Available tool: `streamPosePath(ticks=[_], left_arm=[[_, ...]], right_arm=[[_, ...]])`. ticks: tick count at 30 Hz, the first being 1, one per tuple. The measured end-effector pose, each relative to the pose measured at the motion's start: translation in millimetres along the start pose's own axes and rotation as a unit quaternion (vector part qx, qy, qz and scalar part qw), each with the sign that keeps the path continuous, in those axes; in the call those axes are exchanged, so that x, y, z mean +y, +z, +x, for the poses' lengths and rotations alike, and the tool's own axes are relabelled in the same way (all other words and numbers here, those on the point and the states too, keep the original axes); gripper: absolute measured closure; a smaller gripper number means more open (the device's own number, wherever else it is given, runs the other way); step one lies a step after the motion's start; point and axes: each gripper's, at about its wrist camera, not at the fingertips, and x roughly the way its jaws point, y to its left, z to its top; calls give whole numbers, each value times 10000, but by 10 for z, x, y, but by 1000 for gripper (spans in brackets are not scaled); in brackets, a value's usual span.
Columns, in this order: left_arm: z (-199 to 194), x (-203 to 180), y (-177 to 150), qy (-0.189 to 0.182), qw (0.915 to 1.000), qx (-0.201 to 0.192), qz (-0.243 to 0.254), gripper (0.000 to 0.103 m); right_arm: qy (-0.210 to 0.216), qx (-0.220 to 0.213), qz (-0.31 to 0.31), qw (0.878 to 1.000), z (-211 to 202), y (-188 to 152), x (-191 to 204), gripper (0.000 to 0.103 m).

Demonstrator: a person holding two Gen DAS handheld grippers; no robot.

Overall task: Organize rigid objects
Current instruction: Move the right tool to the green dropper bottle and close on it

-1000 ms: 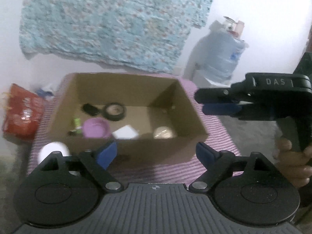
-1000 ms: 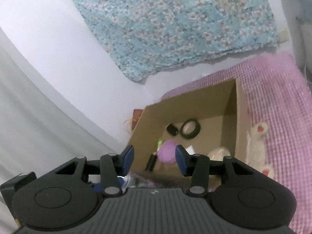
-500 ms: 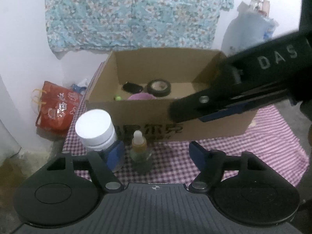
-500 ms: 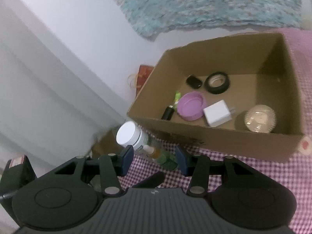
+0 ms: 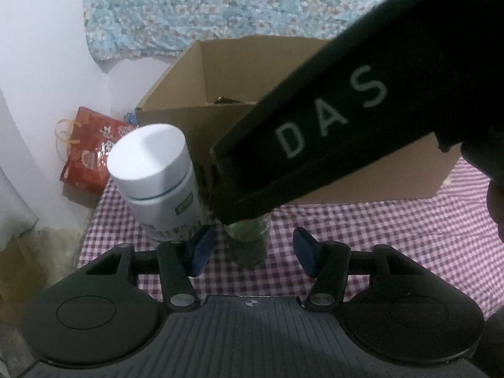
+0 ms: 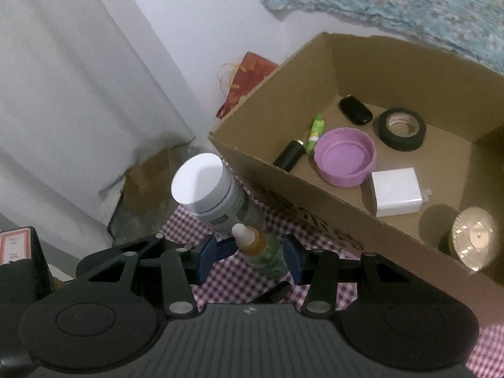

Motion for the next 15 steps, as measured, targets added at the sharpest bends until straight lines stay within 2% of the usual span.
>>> streamPosePath(ticks=[8,9,13,14,15], left_arm=[[121,-4,-20,-67,9999,51,-56,50],[133,-6,-22,-61,9999,65,-62,52],[146,0,-28,-30,9999,35,-103,65],[141,9,-25,-47,9999,29,-133,71],[136,9,-28,-54,9999,30,-149,72]], right_arm=[[19,123,-188,9997,153,56,9,63],[35,138,-180,9997,163,56,0,70],[49,93,-187,9998,148,51,-21,77],[46,55,-223,9997,132,53,-15,79],[2,58,-241,9997,124,55,-7,79]])
